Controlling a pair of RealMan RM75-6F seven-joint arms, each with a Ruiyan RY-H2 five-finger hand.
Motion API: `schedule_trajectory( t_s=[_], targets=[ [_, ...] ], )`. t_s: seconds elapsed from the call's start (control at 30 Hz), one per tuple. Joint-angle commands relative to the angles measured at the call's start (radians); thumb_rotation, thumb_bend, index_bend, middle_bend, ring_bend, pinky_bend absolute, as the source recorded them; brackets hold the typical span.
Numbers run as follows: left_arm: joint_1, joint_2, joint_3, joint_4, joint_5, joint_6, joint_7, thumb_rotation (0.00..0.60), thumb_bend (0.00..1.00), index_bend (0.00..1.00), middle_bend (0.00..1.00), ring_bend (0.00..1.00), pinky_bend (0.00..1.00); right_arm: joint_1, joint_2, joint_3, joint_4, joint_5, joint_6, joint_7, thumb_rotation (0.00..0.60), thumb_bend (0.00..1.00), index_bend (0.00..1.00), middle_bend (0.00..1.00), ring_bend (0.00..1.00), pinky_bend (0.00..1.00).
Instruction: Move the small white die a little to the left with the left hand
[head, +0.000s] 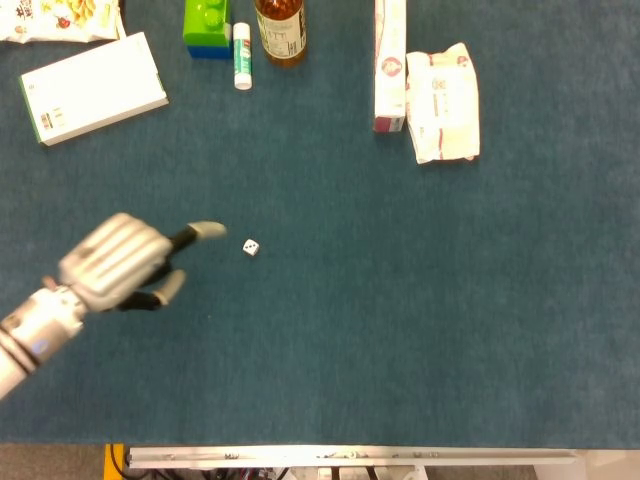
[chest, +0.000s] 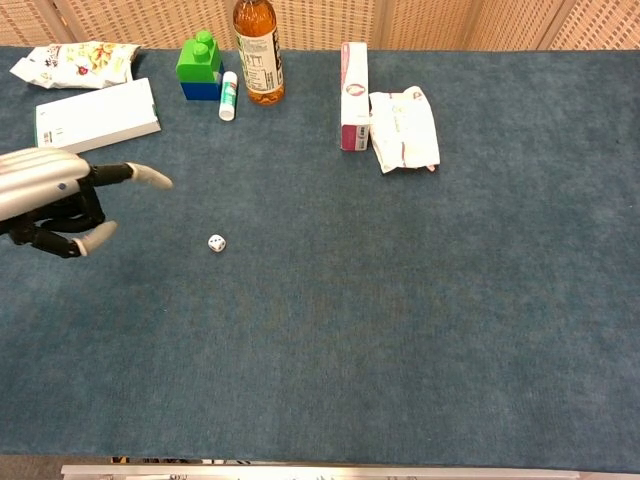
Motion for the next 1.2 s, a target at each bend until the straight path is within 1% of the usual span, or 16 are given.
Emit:
schedule_trajectory(
  t_s=[0.03,0.13,0.2,0.33,0.4,0.53,0.83,1.2],
  targets=[
    [-0.071,-0.043,0.009,0.029,0.015,-0.076,-0.044,0.600,0.68,0.16,0.99,1.00,0.93,0.000,0.001,0.000,-0.002,0.001,-0.001,-0.001,0.600,0.29,0.24,0.35,0.19,0.17],
    [-0.122,-0.073,0.012,0.039,-0.005,-0.147,-0.040,0.600,0.72,0.16,1.00,1.00,0.96,0.000,0.002,-0.001,-0.004,0.002,-0.004,-0.003,0.600,0.29,0.24,0.35,0.19,0.17],
    [-0.136,-0.083,0.012,0.041,-0.015,-0.170,-0.032,0.600,0.73,0.16,1.00,1.00,0.96,0.001,0.001,-0.001,-0.004,0.002,-0.006,-0.003,0.600,0.29,0.24,0.35,0.19,0.17],
    [-0.163,-0.111,0.011,0.044,-0.043,-0.213,-0.012,0.600,0.74,0.15,1.00,1.00,0.97,0.002,0.000,-0.001,-0.003,0.004,-0.011,-0.003,0.600,0.29,0.24,0.35,0.19,0.17],
    [-0.188,-0.149,0.007,0.055,-0.072,-0.259,0.003,0.600,0.74,0.15,1.00,1.00,0.97,0.002,-0.002,-0.003,0.000,0.006,-0.016,-0.002,0.600,0.29,0.24,0.35,0.19,0.17],
    [-0.211,-0.195,0.000,0.078,-0.134,-0.304,0.042,0.600,0.74,0.15,1.00,1.00,0.97,-0.001,-0.002,-0.004,0.005,0.012,-0.017,0.004,0.600,0.29,0.24,0.35,0.19,0.17],
    [-0.228,-0.243,0.004,0.120,-0.238,-0.340,0.104,0.600,0.74,0.15,1.00,1.00,0.97,-0.012,-0.002,-0.007,0.013,0.015,-0.007,0.016,0.600,0.29,0.24,0.35,0.19,0.17],
    [-0.237,-0.251,0.016,0.152,-0.326,-0.358,0.150,0.600,0.74,0.15,1.00,1.00,0.97,-0.019,-0.004,-0.009,0.020,0.018,-0.005,0.025,0.600,0.29,0.24,0.35,0.19,0.17]
  ],
)
